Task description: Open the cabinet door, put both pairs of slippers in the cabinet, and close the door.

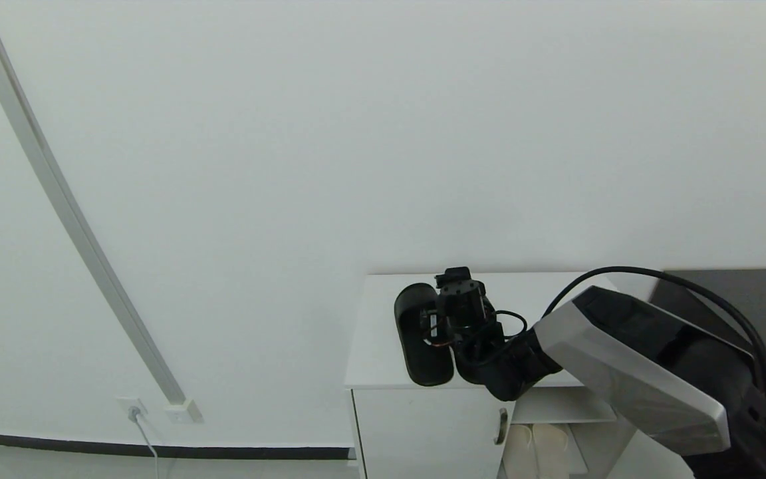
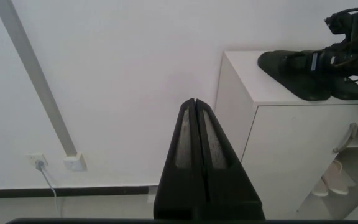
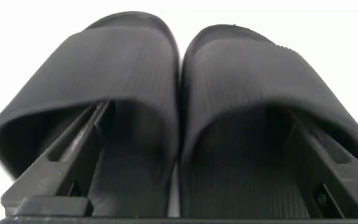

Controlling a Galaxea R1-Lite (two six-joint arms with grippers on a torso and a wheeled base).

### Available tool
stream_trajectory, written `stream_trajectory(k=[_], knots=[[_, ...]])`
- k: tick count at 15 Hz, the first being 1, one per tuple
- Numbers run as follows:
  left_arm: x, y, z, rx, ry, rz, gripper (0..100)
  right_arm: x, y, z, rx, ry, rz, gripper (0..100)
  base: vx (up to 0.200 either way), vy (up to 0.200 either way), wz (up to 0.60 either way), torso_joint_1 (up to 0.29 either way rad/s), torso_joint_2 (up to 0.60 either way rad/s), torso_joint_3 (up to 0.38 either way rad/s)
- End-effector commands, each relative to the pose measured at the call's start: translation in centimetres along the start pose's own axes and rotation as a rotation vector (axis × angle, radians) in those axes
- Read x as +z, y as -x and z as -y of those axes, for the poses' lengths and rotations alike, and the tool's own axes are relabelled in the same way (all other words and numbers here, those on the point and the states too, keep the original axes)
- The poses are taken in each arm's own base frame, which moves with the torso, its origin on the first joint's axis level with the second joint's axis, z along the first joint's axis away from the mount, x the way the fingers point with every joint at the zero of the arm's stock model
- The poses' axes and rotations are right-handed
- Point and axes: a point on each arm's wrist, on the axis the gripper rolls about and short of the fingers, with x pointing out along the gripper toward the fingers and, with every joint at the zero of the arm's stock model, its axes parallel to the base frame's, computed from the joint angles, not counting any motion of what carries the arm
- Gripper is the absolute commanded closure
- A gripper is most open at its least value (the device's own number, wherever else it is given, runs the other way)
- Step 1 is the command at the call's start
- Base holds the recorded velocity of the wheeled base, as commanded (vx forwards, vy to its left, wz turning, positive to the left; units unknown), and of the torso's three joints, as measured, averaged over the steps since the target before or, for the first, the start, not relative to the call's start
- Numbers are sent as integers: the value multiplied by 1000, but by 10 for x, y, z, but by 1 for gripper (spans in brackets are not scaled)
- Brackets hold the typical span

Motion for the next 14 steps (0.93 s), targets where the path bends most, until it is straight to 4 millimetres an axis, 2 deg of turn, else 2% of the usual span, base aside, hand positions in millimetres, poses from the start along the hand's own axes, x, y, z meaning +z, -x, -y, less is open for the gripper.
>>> stream_trajectory(k=[1,3,4,10,12,14], knots=[[0,0,0,1,0,0,100,-9,-7,-1,-3,5,-9,0,0,0,0,0,0,0],[0,0,0,1,0,0,100,-9,-10,-1,-7,0,-4,0,0,0,0,0,0,0],[0,0,0,1,0,0,100,-9,-10,-1,-6,-4,-1,100,0,0,0,0,0,0],[0,0,0,1,2,2,100,-7,-8,-1,-12,-6,6,100,0,0,0,0,0,0],[0,0,0,1,2,0,100,6,1,0,-6,-16,21,100,0,0,0,0,0,0],[0,0,0,1,2,0,100,21,17,4,6,-21,24,100,0,0,0,0,0,0]])
